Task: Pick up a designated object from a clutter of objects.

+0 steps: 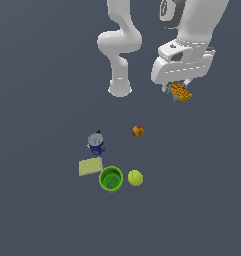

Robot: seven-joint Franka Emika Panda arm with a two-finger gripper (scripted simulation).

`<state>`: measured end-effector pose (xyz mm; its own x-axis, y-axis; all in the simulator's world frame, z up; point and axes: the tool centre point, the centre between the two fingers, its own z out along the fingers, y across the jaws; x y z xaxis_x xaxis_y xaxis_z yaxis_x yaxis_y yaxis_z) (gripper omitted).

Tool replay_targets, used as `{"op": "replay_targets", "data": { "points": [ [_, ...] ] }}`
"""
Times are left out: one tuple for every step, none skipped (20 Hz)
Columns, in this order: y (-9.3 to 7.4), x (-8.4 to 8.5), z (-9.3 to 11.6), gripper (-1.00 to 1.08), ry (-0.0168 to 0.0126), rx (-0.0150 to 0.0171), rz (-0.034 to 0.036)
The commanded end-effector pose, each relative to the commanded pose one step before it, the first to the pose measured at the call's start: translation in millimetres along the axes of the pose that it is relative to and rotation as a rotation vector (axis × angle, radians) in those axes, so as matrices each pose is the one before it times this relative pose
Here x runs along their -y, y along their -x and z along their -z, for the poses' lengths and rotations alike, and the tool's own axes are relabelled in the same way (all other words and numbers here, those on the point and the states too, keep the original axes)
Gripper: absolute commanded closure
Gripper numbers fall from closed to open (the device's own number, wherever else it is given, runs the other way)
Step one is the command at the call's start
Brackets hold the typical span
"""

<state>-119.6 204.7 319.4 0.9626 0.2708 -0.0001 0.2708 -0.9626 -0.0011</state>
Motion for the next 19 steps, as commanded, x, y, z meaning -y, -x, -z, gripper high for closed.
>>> {"op": "replay_targets", "data": {
  "points": [
    [7.81, 0.86, 22.25, 1.08, -0.00052, 0.00029, 0.00004],
    [2.56, 0.29, 8.00, 1.08, 0.00000, 0.00000, 0.00000],
    [2.41, 0.02, 7.71, 1.08, 0.00014, -0.00018, -0.00065],
    [2.24, 0.24, 7.24, 1.08, 0.00000, 0.00000, 0.00000],
    [2.06, 0.22, 6.79, 1.08, 0.00000, 0.00000, 0.00000],
    [1.89, 0.20, 6.32, 1.08, 0.00000, 0.00000, 0.00000],
    [1.71, 0.12, 5.84, 1.08, 0.00045, -0.00008, -0.00052],
    [1.56, 0.16, 5.38, 1.08, 0.00000, 0.00000, 0.00000],
    [1.39, 0.14, 4.90, 1.08, 0.00000, 0.00000, 0.00000],
    [1.22, 0.13, 4.43, 1.08, 0.00000, 0.00000, 0.00000],
    [1.03, 0.06, 3.95, 1.08, 0.00044, -0.00007, -0.00053],
    [0.87, 0.10, 3.48, 1.08, 0.00000, 0.00000, 0.00000],
    [0.71, 0.09, 3.01, 1.08, 0.00000, 0.00000, 0.00000],
    [0.53, 0.01, 2.53, 1.08, 0.00042, -0.00006, -0.00054],
    [0.41, 0.07, 2.07, 1.08, 0.00000, 0.00000, 0.00000],
    [0.29, 0.05, 1.60, 1.08, 0.00000, 0.00000, 0.00000],
    [0.19, 0.04, 1.14, 1.08, 0.00000, 0.00000, 0.00000],
    [0.10, 0.02, 0.67, 1.08, 0.00000, 0.00000, 0.00000],
    [0.03, 0.01, 0.22, 1.08, 0.00000, 0.00000, 0.00000]
  ]
}}
